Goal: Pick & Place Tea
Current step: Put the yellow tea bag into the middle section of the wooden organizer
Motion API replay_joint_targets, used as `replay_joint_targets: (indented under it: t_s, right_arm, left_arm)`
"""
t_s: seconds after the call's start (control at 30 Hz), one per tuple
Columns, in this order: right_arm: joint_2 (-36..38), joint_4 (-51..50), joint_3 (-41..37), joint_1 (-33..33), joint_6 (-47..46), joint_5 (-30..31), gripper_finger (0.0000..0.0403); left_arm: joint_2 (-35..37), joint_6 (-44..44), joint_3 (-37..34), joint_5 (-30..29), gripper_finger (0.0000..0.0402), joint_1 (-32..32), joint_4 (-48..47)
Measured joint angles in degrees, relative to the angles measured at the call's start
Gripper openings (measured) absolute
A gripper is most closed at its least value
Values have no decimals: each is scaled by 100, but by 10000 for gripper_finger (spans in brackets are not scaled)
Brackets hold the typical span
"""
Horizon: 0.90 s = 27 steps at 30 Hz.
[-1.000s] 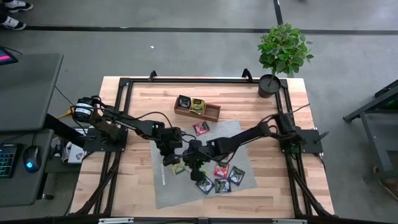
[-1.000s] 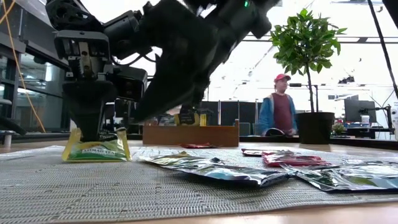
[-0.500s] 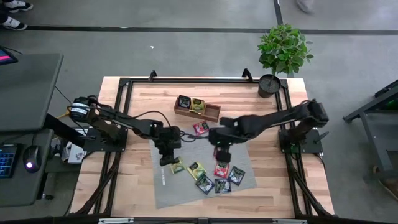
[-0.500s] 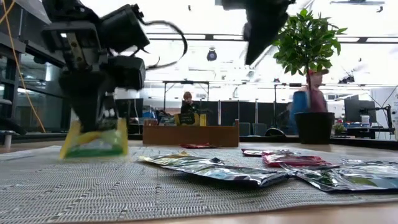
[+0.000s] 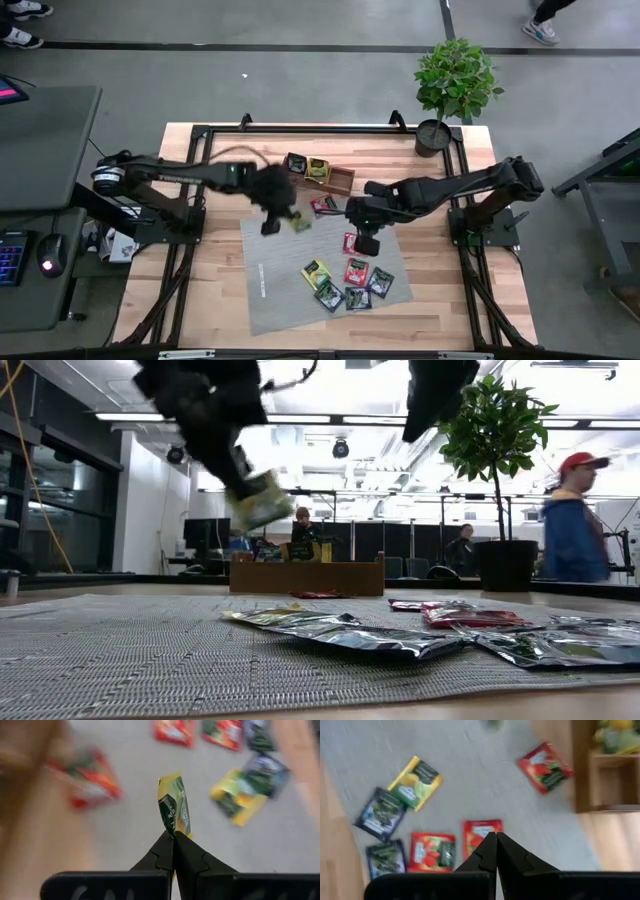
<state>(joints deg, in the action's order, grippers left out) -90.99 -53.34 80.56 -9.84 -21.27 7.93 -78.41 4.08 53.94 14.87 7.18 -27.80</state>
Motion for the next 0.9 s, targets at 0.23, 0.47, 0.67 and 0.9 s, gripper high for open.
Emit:
replay_joint_targets:
  t_s: [0.23, 0.47, 0.67, 0.9]
  right_arm:
    - [366, 1841, -1376, 50, -885, -113, 0]
    - [716, 2477, -2070, -90, -1537, -83, 0]
    - [727, 2520, -2116, -120, -1646, -75, 0]
    - [727, 2627, -2116, -103, -1729, 115, 0]
  left_arm:
    - [-446, 1800, 1214, -679, 0, 768, -838]
    - [-1076, 2963, 1440, -577, 0, 1298, -934]
    - [-1446, 3879, 1447, -816, 0, 1346, -876]
    - [-1560, 4414, 1448, -1217, 0, 1344, -552]
